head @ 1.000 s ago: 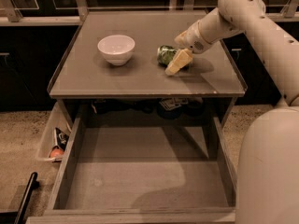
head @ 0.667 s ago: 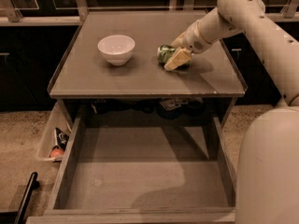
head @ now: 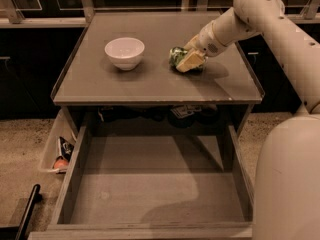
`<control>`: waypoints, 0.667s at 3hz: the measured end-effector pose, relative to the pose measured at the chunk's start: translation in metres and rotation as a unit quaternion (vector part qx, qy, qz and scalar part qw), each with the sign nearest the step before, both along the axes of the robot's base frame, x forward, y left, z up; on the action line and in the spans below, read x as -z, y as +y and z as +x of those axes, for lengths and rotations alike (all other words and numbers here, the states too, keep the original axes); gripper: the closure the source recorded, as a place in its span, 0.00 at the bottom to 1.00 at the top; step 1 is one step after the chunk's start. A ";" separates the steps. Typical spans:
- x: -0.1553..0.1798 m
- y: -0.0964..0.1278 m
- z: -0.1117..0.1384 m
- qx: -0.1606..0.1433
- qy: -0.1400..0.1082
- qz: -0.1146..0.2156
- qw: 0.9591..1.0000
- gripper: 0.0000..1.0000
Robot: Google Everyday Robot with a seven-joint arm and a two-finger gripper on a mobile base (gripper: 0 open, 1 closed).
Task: Place green can into top drawer
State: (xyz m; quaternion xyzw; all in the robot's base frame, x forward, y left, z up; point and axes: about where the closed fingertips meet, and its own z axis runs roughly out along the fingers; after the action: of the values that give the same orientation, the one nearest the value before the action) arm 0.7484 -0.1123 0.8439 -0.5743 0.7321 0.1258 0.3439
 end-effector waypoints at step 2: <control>-0.005 0.003 -0.013 -0.014 0.003 0.006 1.000 1.00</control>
Offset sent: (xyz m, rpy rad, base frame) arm -0.0325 0.0003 0.0112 0.0237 0.0032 0.0576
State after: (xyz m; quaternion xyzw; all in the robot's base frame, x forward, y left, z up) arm 0.7353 -0.1097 0.8485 -0.5825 0.7240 0.1367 0.3431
